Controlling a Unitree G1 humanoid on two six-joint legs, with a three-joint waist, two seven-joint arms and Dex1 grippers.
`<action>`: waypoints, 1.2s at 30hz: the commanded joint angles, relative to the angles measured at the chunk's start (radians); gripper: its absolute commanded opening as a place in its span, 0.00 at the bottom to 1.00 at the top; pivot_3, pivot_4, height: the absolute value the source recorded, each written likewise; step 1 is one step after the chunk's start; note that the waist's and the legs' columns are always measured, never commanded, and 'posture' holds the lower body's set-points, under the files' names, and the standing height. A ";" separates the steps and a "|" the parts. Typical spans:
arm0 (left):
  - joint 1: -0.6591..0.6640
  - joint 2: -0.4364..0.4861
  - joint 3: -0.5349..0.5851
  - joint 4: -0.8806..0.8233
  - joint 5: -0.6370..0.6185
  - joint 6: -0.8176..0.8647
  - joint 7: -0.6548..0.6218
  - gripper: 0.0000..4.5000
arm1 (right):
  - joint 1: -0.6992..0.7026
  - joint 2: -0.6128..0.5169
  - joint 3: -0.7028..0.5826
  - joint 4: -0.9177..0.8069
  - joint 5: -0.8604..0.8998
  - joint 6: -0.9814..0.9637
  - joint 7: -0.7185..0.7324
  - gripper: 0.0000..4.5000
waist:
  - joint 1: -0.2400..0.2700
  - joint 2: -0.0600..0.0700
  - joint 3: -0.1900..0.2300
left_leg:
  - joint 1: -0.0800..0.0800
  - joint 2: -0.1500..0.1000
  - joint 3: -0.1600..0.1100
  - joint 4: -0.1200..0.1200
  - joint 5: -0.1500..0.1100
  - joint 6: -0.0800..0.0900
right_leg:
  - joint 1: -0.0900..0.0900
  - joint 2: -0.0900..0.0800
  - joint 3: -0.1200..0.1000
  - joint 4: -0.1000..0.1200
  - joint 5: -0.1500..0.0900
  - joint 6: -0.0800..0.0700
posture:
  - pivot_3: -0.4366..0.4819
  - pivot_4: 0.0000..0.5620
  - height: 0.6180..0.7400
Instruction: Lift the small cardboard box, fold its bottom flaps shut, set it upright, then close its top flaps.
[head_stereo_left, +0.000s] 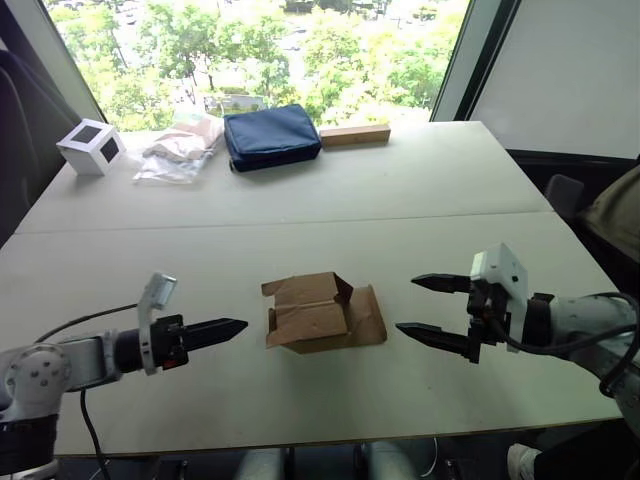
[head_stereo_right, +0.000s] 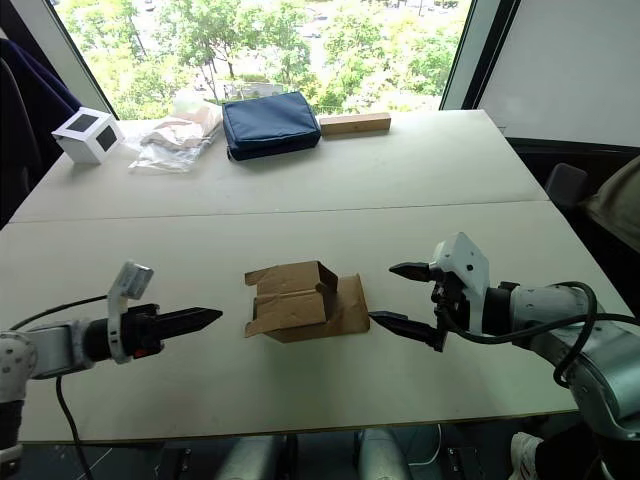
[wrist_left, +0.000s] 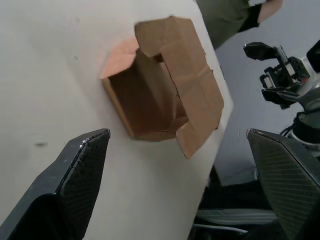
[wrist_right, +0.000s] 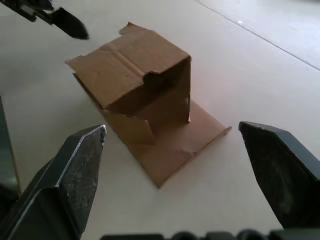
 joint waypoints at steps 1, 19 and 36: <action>-0.063 -0.064 -0.009 0.054 -0.028 0.035 0.079 1.00 | 0.007 0.012 -0.046 -0.085 0.082 0.044 -0.065 0.99 | 0.001 0.000 0.000 | 0.000 0.000 0.000 0.000 0.000 0.000 | 0.000 0.000 0.000 0.000 0.000 0.000 | 0.48 0.27 0.98; -0.245 -0.219 -0.122 0.214 0.004 0.080 0.124 1.00 | 0.103 0.007 -0.060 -0.198 0.189 0.072 -0.229 0.99 | 0.017 -0.001 0.000 | 0.000 0.000 0.000 0.002 0.000 0.000 | 0.002 0.005 0.000 0.000 0.000 0.000 | 0.48 0.27 0.98; -0.308 -0.285 -0.110 0.340 0.028 0.023 0.088 1.00 | 0.159 -0.044 -0.108 -0.230 0.304 0.085 -0.274 0.99 | 0.017 -0.001 0.000 | 0.000 0.000 0.000 0.003 0.000 0.000 | 0.002 0.006 0.000 0.000 0.000 0.000 | 0.48 0.27 0.98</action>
